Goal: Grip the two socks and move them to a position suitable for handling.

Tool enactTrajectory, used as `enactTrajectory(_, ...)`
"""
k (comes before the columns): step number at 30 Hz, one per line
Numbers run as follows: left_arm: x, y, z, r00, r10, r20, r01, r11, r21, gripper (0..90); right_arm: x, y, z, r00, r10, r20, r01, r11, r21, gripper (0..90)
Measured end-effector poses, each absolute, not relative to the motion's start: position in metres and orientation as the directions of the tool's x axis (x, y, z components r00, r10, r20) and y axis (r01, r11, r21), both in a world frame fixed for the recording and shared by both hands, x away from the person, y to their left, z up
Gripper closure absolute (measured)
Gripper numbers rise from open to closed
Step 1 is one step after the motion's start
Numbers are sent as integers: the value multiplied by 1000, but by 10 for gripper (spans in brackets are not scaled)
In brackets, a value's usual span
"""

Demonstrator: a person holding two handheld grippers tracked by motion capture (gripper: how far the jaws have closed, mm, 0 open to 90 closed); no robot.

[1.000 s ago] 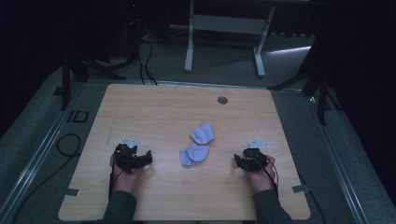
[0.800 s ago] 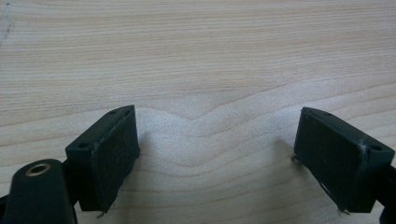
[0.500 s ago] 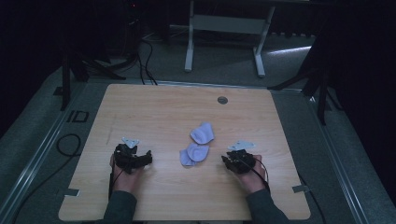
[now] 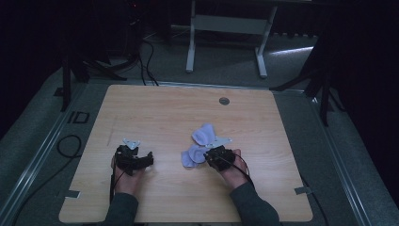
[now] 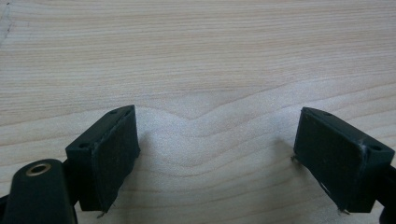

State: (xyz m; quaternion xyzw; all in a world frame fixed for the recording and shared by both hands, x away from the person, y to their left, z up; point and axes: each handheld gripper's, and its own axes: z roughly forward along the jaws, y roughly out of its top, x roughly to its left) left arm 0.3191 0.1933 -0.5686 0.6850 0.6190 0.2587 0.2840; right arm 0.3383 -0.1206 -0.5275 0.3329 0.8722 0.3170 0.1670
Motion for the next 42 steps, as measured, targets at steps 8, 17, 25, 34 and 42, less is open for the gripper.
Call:
enactTrajectory(8, 319, 193, -569, 98, 995, 3, 700, -71, 711, 137, 345, -106, -542, -735, 675, -67, 492, 599, 632, 813)
enactTrajectory(17, 319, 193, -569, 90, 996, 3, 700, -66, 711, 137, 344, -102, -548, -735, 675, -67, 505, 610, 611, 806)
enactTrajectory(25, 318, 193, -569, 93, 996, 2, 700, -67, 711, 138, 335, -97, -549, -738, 671, -75, 494, 611, 619, 813)
enactTrajectory(34, 317, 192, -569, 99, 995, 4, 696, -72, 715, 153, 327, -92, -550, -741, 666, -89, 481, 618, 622, 817)
enactTrajectory(42, 314, 191, -568, 111, 994, 3, 687, -79, 723, 216, 323, -89, -550, -739, 668, -88, 483, 616, 622, 818)
